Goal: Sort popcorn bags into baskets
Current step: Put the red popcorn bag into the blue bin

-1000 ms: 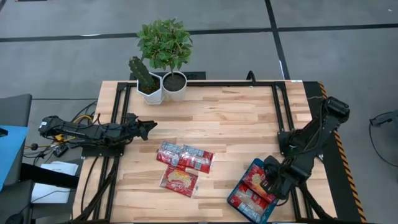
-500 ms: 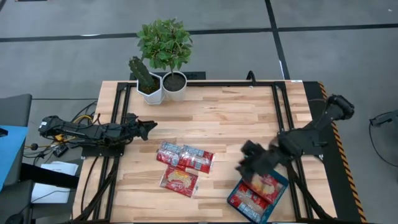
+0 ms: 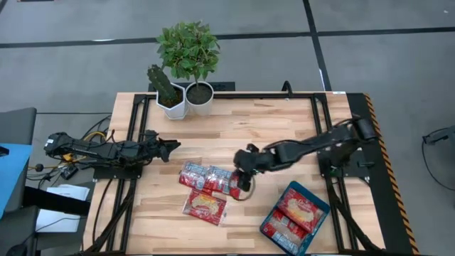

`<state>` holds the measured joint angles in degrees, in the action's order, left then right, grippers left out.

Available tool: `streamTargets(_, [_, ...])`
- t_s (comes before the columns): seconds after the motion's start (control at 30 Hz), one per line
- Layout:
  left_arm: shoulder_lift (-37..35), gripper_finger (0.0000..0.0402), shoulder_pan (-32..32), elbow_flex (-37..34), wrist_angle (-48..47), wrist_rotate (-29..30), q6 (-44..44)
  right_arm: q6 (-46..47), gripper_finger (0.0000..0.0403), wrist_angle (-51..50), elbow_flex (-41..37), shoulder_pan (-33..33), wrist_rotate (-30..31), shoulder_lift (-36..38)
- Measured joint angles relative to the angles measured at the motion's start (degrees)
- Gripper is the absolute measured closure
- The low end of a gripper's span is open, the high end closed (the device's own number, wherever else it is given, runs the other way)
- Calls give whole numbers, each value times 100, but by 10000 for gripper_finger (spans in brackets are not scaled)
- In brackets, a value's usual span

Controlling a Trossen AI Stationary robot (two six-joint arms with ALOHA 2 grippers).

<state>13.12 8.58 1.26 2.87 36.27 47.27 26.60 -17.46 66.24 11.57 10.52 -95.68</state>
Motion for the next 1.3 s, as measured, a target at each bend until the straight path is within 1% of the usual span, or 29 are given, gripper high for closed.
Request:
streamTargets(0.1, [0,219,0,0,-2,0,-2,-263,212,33,175,-205,-154,-481])
streamTargets(0.33, [0,219,2,0,-4,5,-64,-275,204,-4,561,-437,-606,-1369])
streamTargets(0.53, [0,219,0,0,-6,26,-128,-407,211,29,827,-509,-619,-1796])
streamTargets(0.87, [0,219,0,0,-8,17,-298,-340,216,111,887,-348,-578,-2416])
streamTargets(0.93, [0,219,1,0,-8,15,-328,-253,231,99,887,-341,-569,-2493])
streamTargets(0.97, [0,219,0,0,-8,15,-330,-219,245,68,887,-345,-581,-2501])
streamTargets(1.13, [0,219,1,0,-8,24,-332,-114,347,-122,887,-377,-601,-2497])
streamTargets(1.2, [0,219,0,0,-10,26,-332,-66,384,-164,879,-434,-744,-2466])
streamTargets(1.23, [0,219,0,0,-8,26,-332,45,391,-185,874,-465,-807,-2459])
streamTargets(1.3, [0,219,1,0,-10,37,-333,290,391,-200,880,-522,-815,-2459])
